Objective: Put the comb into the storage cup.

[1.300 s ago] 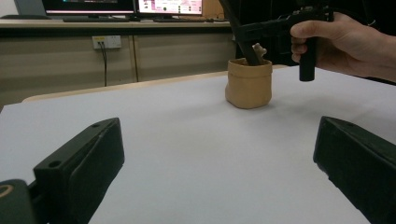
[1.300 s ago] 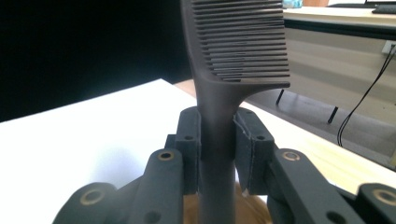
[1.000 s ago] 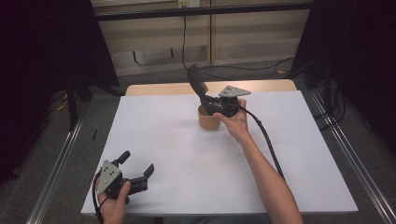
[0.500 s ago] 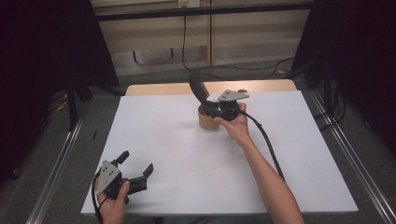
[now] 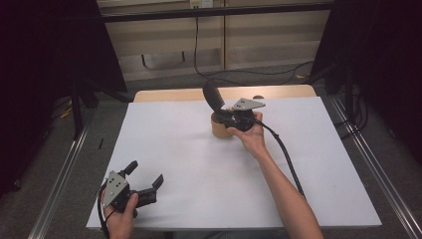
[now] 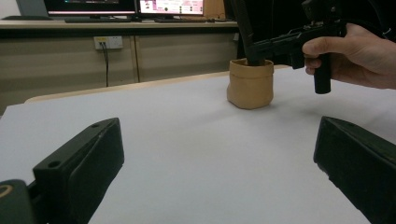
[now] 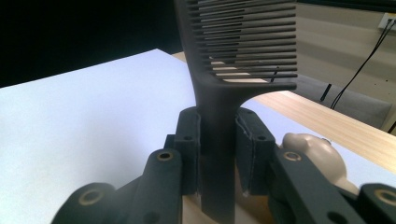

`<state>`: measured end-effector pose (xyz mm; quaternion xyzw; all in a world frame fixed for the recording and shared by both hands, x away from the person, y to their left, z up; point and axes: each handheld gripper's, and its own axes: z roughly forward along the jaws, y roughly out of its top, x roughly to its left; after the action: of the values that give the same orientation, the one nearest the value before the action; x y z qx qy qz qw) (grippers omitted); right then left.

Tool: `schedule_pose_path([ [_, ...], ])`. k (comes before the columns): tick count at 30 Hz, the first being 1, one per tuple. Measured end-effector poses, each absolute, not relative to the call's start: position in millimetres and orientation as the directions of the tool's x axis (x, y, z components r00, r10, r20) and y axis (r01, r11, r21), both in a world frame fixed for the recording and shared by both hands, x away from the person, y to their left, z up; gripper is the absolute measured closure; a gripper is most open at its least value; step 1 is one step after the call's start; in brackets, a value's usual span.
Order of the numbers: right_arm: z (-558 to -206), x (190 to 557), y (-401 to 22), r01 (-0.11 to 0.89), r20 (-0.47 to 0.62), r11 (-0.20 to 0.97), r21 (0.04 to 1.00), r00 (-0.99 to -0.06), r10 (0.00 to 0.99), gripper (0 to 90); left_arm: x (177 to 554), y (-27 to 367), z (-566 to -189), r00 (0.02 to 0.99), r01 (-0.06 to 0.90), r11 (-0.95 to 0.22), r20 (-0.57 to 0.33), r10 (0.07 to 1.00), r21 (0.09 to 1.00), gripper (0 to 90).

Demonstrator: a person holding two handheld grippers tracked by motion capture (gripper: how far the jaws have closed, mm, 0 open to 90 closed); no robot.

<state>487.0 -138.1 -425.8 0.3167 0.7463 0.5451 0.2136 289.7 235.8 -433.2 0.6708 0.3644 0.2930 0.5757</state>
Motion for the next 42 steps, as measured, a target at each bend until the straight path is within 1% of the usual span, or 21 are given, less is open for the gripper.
schedule_pose_path([
  [14,-423,486,-138,0.255,0.048,0.183,0.949,-0.695,0.717,66.7,289,236,-433,0.558,0.148,-0.064,-0.03,0.829,0.987,1.8],
  [18,-420,484,-139,0.256,0.055,0.173,0.951,-0.692,0.72,59.9,289,236,-433,0.56,0.149,-0.063,-0.031,0.828,0.987,1.8],
  [21,-417,481,-138,0.26,0.062,0.165,0.951,-0.686,0.725,49.2,289,236,-433,0.558,0.148,-0.06,-0.033,0.829,0.987,1.8],
  [28,-412,475,-143,0.252,0.056,0.153,0.955,-0.666,0.744,44.9,289,236,-433,0.56,0.149,-0.064,-0.031,0.828,0.987,1.8],
  [35,-407,467,-147,0.25,0.076,0.125,0.96,-0.664,0.744,37.1,290,235,-433,0.56,0.149,-0.073,-0.023,0.828,0.986,1.8],
  [42,-403,460,-151,0.253,0.085,0.112,0.961,-0.656,0.75,22.6,290,235,-434,0.554,0.15,-0.07,-0.025,0.832,0.986,1.9],
])
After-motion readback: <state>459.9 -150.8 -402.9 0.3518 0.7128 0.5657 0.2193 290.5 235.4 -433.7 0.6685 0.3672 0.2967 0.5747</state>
